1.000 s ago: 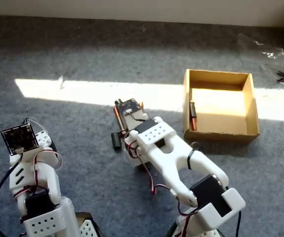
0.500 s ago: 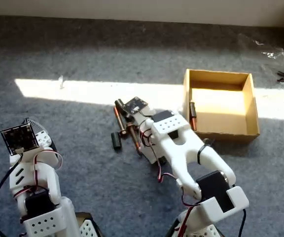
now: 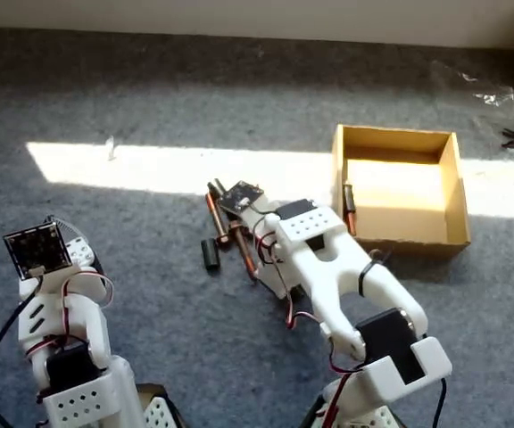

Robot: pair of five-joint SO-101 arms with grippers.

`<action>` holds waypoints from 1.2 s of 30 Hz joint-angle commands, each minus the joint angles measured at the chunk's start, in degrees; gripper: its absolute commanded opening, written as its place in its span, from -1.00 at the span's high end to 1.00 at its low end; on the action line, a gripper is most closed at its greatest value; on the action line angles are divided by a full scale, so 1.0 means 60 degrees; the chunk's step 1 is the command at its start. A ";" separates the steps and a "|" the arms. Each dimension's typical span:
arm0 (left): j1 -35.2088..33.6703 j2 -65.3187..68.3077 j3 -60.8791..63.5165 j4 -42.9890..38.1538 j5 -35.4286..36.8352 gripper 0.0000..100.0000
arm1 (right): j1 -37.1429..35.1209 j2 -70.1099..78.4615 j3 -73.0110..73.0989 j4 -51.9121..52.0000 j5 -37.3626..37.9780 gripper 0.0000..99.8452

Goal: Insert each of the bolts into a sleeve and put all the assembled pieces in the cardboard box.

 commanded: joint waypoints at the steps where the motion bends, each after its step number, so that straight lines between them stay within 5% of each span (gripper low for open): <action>1: -0.0007 -0.0110 -0.0081 -0.0015 0.0029 0.99 | 0.0081 -0.0095 -0.0403 0.0081 0.0234 0.74; 36: 0.0198 -0.0110 -0.0051 -0.0029 -0.0015 0.99 | 0.0125 -0.0081 -0.0388 0.0769 0.0703 0.74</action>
